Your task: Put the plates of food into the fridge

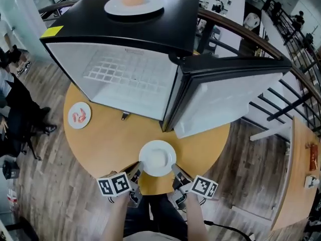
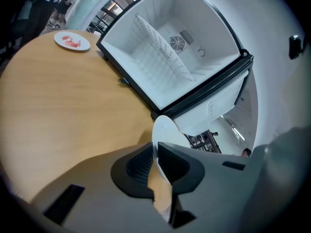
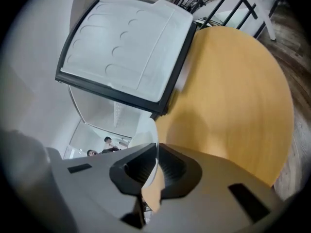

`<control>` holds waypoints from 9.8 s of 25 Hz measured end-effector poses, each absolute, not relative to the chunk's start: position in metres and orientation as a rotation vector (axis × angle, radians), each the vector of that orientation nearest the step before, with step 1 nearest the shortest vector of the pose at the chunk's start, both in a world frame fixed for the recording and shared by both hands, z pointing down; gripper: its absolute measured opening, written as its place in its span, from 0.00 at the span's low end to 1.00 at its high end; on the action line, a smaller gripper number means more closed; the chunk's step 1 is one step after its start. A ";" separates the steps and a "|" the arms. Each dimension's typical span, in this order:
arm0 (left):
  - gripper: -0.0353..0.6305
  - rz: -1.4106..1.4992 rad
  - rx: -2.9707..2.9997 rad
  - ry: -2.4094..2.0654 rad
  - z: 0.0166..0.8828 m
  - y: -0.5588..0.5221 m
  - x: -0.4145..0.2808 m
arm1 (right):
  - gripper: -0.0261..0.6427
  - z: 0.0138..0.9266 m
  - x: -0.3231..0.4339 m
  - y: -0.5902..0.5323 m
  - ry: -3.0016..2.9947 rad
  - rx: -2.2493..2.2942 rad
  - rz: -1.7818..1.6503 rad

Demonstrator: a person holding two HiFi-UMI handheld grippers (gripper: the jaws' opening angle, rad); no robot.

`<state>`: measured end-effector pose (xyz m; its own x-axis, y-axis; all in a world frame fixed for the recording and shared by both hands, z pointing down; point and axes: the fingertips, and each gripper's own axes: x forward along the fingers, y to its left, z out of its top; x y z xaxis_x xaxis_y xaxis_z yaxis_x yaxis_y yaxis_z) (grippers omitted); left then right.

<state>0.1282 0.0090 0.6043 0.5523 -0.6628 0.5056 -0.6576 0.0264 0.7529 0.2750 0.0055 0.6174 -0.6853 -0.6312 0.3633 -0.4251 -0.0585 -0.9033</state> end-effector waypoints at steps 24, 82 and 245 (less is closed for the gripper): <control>0.11 -0.127 1.707 -1.230 0.522 -0.092 -0.087 | 0.08 0.525 0.060 -0.114 2.135 -1.010 -1.682; 0.09 -0.578 1.509 -1.203 0.440 -0.232 -0.123 | 0.06 0.454 -0.041 -0.172 3.002 -1.415 -0.684; 0.10 -0.189 1.462 -0.931 0.589 -0.081 -0.216 | 0.06 0.588 -0.111 -0.086 1.793 -1.021 -1.935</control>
